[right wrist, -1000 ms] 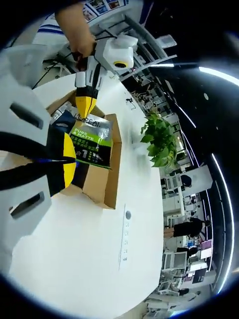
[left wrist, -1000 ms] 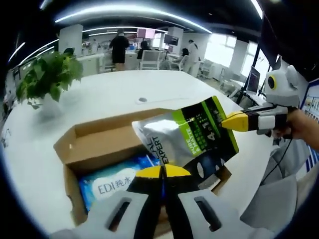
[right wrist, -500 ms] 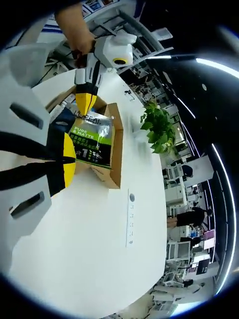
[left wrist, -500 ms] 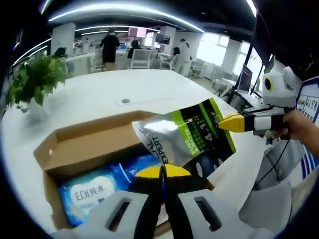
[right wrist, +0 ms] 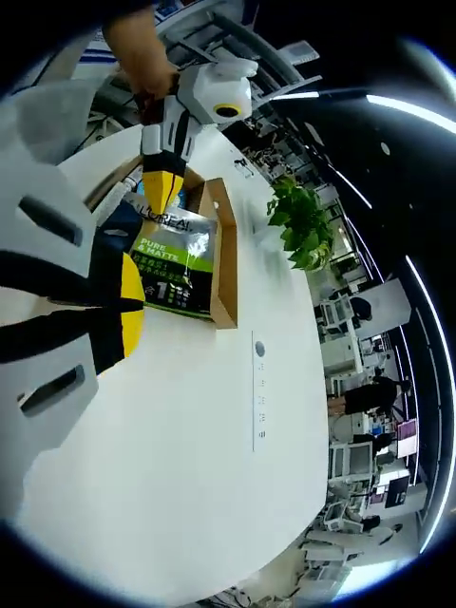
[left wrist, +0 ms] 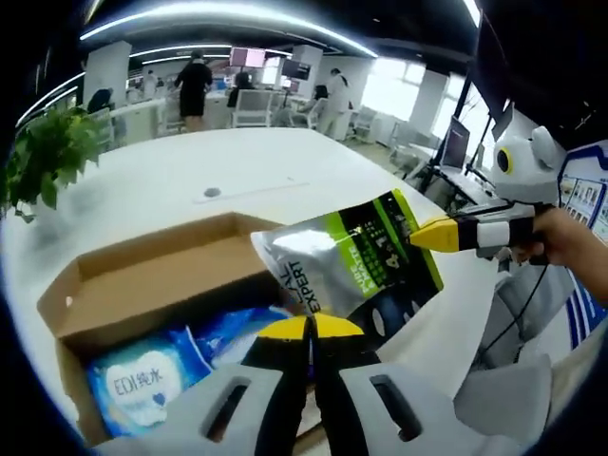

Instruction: Operate the shoe box by opening the lid, removing the specified soft item, and placing it in the target area until the item is outside and the box remains undamaged.

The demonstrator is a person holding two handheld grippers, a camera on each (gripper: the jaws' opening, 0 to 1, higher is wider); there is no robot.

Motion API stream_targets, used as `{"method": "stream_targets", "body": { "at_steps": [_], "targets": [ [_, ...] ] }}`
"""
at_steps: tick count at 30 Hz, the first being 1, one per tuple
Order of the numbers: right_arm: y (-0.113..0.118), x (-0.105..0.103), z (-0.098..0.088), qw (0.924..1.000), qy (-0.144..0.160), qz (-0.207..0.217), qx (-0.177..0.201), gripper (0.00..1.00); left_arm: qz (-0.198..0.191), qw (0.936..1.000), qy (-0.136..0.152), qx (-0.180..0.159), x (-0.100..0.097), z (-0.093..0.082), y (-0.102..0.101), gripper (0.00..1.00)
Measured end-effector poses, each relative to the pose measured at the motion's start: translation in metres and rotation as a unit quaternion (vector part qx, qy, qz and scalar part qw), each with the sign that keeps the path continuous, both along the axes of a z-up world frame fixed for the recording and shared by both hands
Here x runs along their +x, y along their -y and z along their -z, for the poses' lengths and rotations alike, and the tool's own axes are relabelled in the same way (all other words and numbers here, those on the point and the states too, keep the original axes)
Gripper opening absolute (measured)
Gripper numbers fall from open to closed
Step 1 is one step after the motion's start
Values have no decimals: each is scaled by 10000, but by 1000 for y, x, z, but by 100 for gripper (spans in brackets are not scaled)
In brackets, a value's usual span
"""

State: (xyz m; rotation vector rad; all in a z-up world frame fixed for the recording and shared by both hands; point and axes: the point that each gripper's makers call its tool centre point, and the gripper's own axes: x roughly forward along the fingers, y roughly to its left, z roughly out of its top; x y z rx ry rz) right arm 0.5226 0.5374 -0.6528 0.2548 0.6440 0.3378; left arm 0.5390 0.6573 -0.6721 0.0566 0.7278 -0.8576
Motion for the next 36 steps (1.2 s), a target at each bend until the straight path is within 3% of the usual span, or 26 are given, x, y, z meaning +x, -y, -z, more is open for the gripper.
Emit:
{"method": "stream_targets", "body": {
  "at_steps": [36],
  "targets": [
    [69,16,42,9980,-422,431,-200,0,617,9973,-325,231,7,32,69,0]
  ]
}}
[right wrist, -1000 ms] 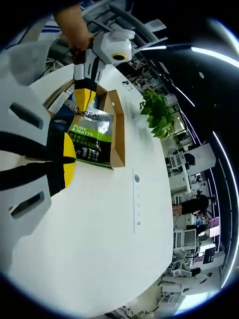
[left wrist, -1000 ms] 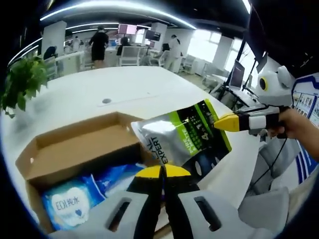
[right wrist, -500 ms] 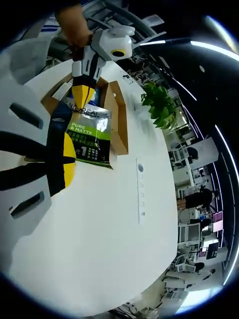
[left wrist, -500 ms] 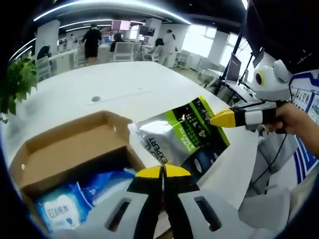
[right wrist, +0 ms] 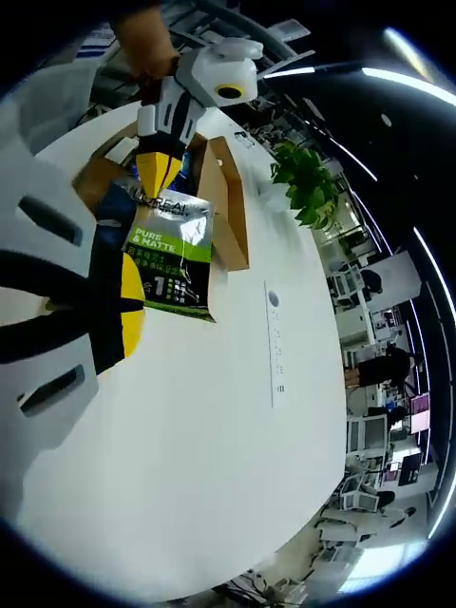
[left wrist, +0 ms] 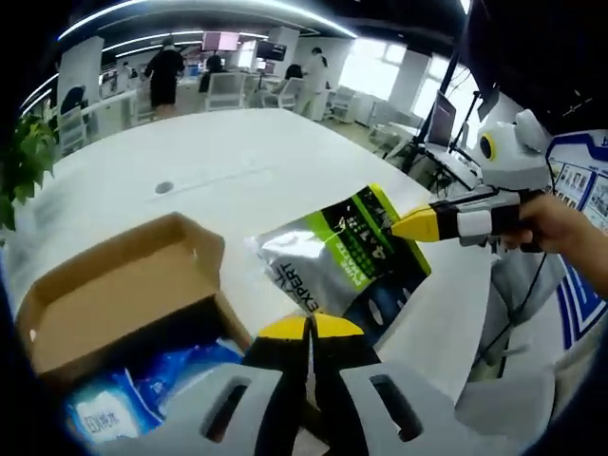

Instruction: Operate the shoe box by opening the lid, removing the specified soft item, and placing it in the target area until the item is outside and the box remains undamaged.

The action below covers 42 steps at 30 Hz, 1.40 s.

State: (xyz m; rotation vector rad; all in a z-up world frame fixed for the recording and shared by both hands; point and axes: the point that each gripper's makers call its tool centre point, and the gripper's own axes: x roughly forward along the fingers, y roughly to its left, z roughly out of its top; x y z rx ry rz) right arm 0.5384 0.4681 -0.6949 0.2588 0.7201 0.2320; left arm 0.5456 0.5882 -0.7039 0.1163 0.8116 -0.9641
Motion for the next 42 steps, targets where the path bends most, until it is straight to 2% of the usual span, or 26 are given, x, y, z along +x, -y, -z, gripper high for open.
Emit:
{"method": "stream_targets", "body": {
  "at_steps": [15,22,25,27,29,37,42],
  "targets": [
    [14,12,40,9997,-232,20,-103,0,576,9959,59,701,11,30,16,0],
    [16,21,54,9991,-318,-58,-274,0,1074,9859,259,1259,16,44,20,0],
    [20,24,60,9986,-371,-64,-363,0,1180,9835,219,1357,16,47,24,0],
    [22,24,63,9985,-390,-31,-372,0,1271,9812,340,1412,20,46,27,0],
    [25,25,68,9983,-420,-19,-404,0,1296,9803,287,1460,21,48,30,0],
    [29,27,81,9976,-521,67,-444,0,1675,9672,390,1869,18,59,36,0],
    [31,25,87,9975,-575,111,-387,0,1791,9626,365,2000,19,68,36,0]
  ]
}}
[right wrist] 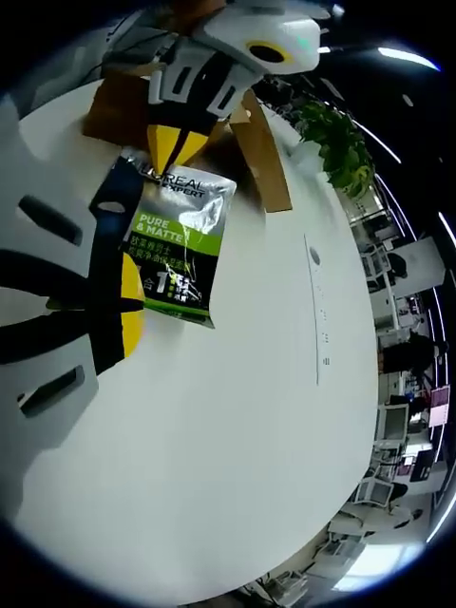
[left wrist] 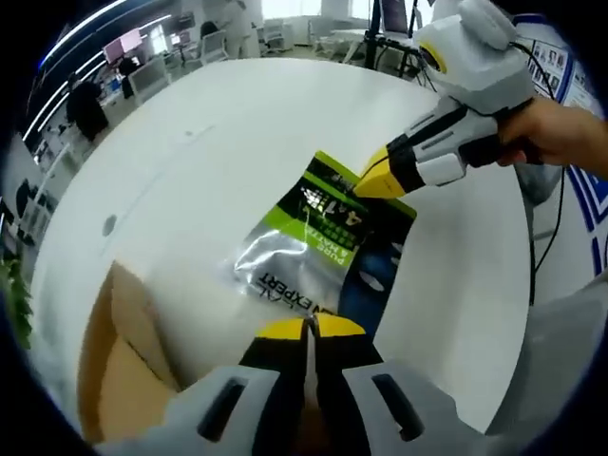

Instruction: Operate the shoe box by opening the lid, removing the specified soft item, and placing it in the target area until the item is outside and the box remains undamaged.

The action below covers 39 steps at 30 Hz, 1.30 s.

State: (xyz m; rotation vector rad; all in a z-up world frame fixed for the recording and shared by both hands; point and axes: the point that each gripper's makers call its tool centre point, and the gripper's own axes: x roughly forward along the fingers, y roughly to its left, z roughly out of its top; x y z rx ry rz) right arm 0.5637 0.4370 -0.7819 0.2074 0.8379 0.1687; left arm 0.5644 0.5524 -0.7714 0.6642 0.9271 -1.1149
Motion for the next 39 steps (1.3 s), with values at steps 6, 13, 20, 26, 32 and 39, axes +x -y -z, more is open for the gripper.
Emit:
{"method": "stream_targets", "body": {
  "at_steps": [6,13,20,26,32,39],
  "targets": [
    [-2,1,5,10000,-11,-15,47,0,79,9998,-10,164,0,9,-3,0],
    [-3,3,11,9999,4,-88,-86,0,370,9979,323,419,3,11,-7,0],
    [6,3,9,9999,119,-63,-104,3,529,9967,470,389,1,5,-7,5],
    [13,-1,4,9994,166,-108,-276,5,497,9966,613,225,1,-10,-4,16],
    [20,-4,-8,9989,304,-30,-351,11,341,9973,646,-30,-2,-25,-6,20],
    [20,-13,-24,9979,413,-80,-486,18,73,9974,629,-334,-6,-42,-12,26]
  ]
}}
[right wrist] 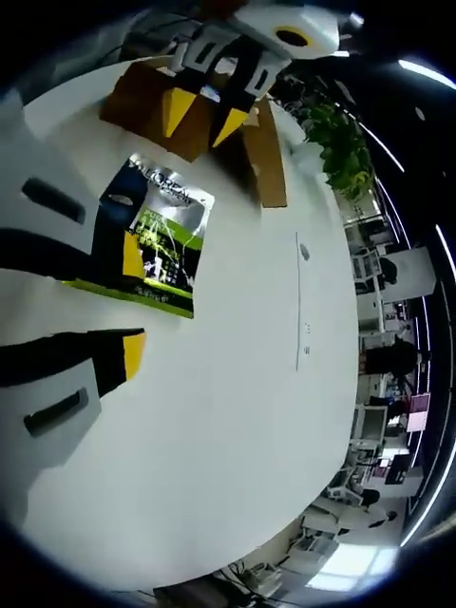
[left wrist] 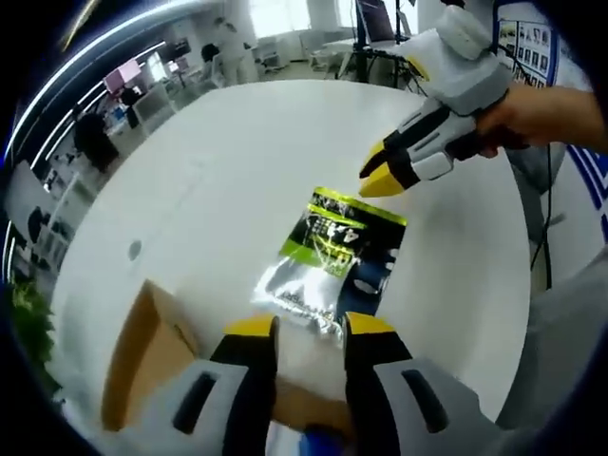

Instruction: Operate the shoe box by opening the lid, removing the specified soft item, and placing it in the target area until the item is outside and the box remains undamaged.

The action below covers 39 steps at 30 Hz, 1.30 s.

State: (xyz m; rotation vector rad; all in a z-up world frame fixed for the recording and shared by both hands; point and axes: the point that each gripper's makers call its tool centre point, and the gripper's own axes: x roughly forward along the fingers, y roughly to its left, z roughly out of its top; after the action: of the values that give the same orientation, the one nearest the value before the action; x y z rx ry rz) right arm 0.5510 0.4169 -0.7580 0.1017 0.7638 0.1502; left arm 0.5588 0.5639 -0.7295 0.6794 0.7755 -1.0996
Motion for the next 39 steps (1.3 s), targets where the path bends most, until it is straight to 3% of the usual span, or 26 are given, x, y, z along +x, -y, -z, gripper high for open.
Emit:
{"method": "stream_targets", "body": {
  "at_steps": [19,39],
  "targets": [
    [-17,-26,-47,9990,288,-281,-216,31,-556,9969,-149,-539,-20,-26,-29,38],
    [-60,-39,-84,9960,539,-685,-220,45,-1154,9881,-74,-1013,-30,-47,-81,53]
  ]
}}
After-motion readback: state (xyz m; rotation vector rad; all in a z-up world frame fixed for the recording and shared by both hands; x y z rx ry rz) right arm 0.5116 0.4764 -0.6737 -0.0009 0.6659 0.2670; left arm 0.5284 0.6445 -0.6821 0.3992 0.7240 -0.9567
